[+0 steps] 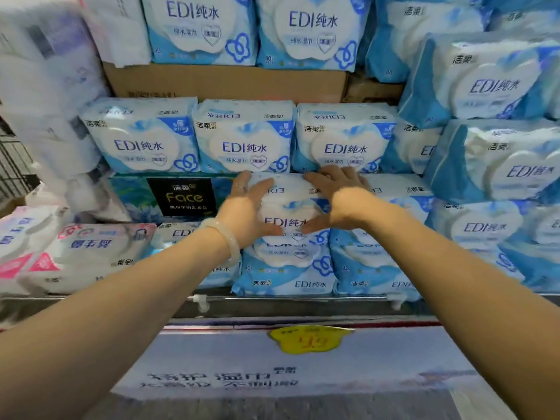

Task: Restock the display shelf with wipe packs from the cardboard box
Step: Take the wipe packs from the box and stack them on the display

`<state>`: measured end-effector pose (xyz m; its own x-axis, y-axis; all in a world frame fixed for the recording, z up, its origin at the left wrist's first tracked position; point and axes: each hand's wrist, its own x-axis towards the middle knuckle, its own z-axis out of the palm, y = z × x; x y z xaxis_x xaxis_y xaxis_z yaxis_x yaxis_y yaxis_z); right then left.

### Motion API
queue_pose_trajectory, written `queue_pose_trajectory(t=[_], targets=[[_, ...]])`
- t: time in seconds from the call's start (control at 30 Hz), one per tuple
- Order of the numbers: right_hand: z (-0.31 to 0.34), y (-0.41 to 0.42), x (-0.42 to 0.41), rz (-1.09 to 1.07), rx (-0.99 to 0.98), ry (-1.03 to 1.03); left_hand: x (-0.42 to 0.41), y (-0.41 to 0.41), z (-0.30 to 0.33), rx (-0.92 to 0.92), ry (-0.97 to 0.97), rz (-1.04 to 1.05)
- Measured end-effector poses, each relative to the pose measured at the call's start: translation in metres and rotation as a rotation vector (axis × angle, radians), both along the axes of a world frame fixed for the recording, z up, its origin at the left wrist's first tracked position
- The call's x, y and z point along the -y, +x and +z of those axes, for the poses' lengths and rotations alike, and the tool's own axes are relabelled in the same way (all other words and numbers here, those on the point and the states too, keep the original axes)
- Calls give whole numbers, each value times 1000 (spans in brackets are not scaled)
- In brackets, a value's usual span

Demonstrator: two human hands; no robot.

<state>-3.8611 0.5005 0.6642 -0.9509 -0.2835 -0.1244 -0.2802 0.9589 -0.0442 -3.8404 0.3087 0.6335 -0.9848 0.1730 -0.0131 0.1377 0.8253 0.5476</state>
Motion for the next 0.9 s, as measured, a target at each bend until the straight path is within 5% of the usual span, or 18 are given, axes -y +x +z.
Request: queue_pose_trajectory(t=[0.47,0.7,0.9], targets=[[15,20,20,29,-13,3,11,11,6,-89,-157,70],[27,45,130,295,-144,-67,93,49,8,-224,-224,173],[9,61,250,453,-131,22,212,103,7,-113,-471,293]])
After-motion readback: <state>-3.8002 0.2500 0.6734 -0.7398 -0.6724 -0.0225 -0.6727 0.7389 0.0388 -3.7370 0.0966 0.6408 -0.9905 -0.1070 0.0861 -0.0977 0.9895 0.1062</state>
